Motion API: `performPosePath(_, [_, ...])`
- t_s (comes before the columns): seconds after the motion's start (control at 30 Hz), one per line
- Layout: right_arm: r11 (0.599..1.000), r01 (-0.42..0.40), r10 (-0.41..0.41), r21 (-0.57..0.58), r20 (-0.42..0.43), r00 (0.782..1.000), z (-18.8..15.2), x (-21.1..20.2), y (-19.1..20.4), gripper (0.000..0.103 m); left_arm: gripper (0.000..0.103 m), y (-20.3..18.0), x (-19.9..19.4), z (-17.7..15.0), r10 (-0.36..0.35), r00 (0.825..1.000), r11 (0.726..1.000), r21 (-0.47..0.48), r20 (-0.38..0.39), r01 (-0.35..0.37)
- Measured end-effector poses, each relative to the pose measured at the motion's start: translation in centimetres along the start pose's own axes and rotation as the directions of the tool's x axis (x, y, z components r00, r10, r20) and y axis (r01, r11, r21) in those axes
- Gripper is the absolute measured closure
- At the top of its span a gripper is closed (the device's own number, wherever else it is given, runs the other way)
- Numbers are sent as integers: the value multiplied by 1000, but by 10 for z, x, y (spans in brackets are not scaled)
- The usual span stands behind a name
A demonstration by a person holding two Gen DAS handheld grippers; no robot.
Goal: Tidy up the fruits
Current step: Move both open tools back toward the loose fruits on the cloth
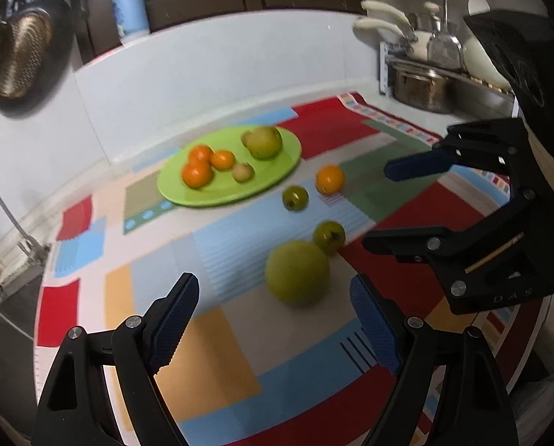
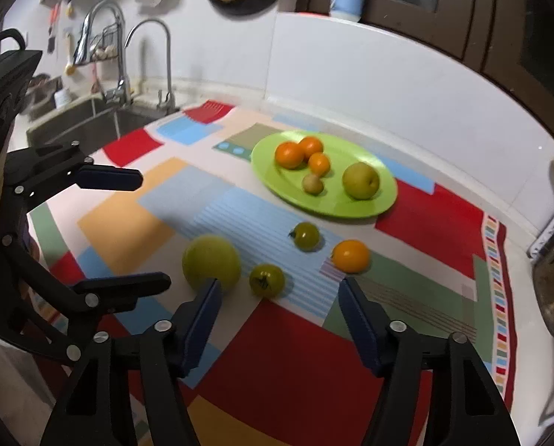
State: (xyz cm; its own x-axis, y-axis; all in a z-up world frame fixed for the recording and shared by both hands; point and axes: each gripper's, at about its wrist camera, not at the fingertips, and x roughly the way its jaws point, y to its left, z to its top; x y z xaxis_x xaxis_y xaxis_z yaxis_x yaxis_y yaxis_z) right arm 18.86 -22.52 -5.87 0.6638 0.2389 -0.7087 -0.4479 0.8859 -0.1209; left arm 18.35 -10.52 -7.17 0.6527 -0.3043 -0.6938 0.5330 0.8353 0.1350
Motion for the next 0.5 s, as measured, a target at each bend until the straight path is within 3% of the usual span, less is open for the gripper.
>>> performPosePath(0.33, [996,-57,53,-67,-61,997,-4,36,-3,47,21,-1,29,-3,-44,998,999,5,-46,45])
performPosePath(0.5, [992,-116,111,-51,-89,990,-4,54,-7,54,28,3,39,0,-82,994,996,-26,-65,81])
